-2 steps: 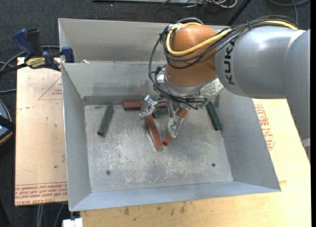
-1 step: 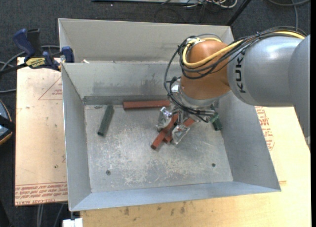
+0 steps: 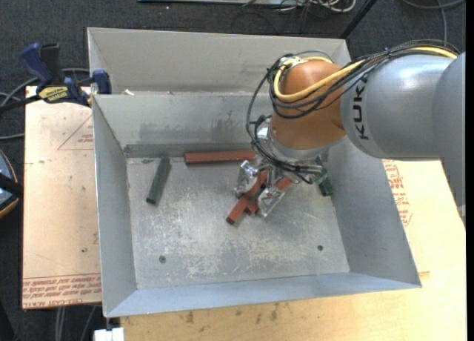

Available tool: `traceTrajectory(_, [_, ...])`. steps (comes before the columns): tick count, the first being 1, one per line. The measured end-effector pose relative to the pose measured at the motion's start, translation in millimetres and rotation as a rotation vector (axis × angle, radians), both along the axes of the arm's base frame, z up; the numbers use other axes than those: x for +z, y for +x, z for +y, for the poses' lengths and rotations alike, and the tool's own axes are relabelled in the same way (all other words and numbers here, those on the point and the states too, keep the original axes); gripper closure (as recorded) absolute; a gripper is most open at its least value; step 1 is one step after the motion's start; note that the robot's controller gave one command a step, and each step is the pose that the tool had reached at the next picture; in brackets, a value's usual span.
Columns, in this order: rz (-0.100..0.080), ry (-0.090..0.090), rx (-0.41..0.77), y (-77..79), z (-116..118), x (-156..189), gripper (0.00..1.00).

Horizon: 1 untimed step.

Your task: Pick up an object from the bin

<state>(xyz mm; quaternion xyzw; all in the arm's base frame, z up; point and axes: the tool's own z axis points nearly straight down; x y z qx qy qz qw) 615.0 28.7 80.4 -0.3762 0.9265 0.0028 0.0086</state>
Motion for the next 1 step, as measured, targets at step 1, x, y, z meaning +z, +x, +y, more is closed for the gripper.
traceTrajectory(1, [0.005,-0.009,-0.002,9.2,27.0,157.4,1.0])
